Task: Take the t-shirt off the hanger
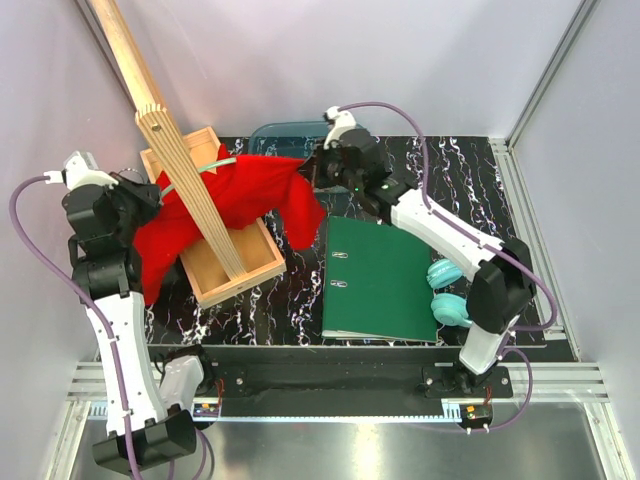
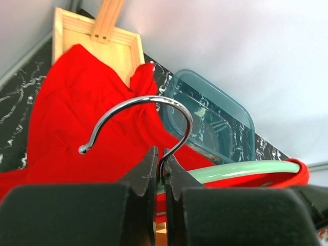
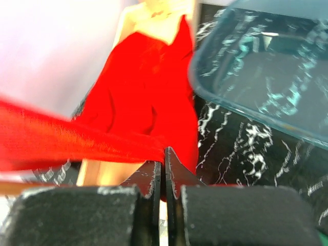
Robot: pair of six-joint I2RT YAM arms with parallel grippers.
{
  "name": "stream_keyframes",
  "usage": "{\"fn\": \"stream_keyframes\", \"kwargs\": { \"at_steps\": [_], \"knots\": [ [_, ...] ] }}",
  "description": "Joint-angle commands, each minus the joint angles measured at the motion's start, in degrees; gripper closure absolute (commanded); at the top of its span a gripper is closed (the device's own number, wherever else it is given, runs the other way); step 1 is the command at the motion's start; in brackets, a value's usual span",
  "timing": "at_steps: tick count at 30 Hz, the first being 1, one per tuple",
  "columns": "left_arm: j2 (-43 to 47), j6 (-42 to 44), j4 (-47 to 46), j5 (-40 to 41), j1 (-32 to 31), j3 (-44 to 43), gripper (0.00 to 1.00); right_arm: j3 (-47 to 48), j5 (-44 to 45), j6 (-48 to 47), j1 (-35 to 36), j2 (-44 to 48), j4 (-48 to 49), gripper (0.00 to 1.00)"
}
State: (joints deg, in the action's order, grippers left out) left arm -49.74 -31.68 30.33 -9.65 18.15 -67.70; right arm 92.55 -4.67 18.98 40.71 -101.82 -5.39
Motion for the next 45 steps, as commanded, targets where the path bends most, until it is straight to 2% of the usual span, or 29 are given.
{"fn": "stream_keyframes", "kwargs": {
  "at_steps": [1, 11, 18, 23, 26, 27, 30, 34, 39, 41, 42, 44, 45],
  "knots": [
    [1.84, -1.63, -5.01, -1.16, 0.74, 0.46, 1.00, -2.72, 7.30, 12.82, -5.90, 5.22, 1.52, 1.00],
    [3.24, -3.39, -5.45, 2.53, 1.62, 0.55, 1.00, -13.70, 8.97, 25.82, -10.65, 8.74, 1.43, 1.00],
    [4.73, -3.21, -4.75, 7.10, 2.24, 1.43, 1.00, -18.63, 9.33, 29.35, -12.75, 9.89, 2.92, 1.00],
    [4.21, -2.77, -4.14, 6.93, 2.50, 0.64, 1.00, -20.48, 5.55, 29.89, -15.04, 9.01, 4.33, 1.00],
    [3.77, -2.77, -5.19, 4.39, 2.50, 0.73, 1.00, -18.30, -4.09, 26.82, -15.05, 6.03, 10.91, 1.00],
    [3.33, -2.86, -5.54, 2.81, 2.59, 0.64, 1.00, -16.98, -12.65, 26.37, -14.96, 4.63, 14.41, 1.00],
    [2.37, -3.38, -5.89, 1.04, 2.59, 0.64, 1.00, -9.60, -26.21, 25.76, -13.82, -1.09, 16.90, 1.00],
    [1.57, -3.30, -6.07, -0.63, 2.59, 0.47, 1.00, -1.87, -32.32, 23.12, -8.73, -5.13, 15.67, 1.00],
    [0.96, -2.51, -5.81, -1.16, 2.50, -0.58, 1.00, 1.66, -40.05, 22.50, -4.77, -8.82, 15.76, 1.00],
    [0.61, -2.25, -5.72, -1.60, 2.50, -1.20, 1.00, 7.00, -46.10, 19.89, -3.36, -12.34, 10.79, 1.00],
    [0.34, -2.16, -5.72, -1.77, 2.50, -1.38, 1.00, 9.11, -47.09, 18.65, -3.36, -13.39, 8.31, 0.88],
    [0.08, -2.16, -5.54, -1.95, 2.59, -1.82, 1.00, 8.80, -44.49, 17.50, -4.32, -13.06, 5.84, 0.50],
    [-0.10, -1.98, -5.54, -2.21, 2.59, -1.91, 1.00, 7.13, -42.81, 17.58, -5.80, -12.01, 5.91, 0.20]
  ]
}}
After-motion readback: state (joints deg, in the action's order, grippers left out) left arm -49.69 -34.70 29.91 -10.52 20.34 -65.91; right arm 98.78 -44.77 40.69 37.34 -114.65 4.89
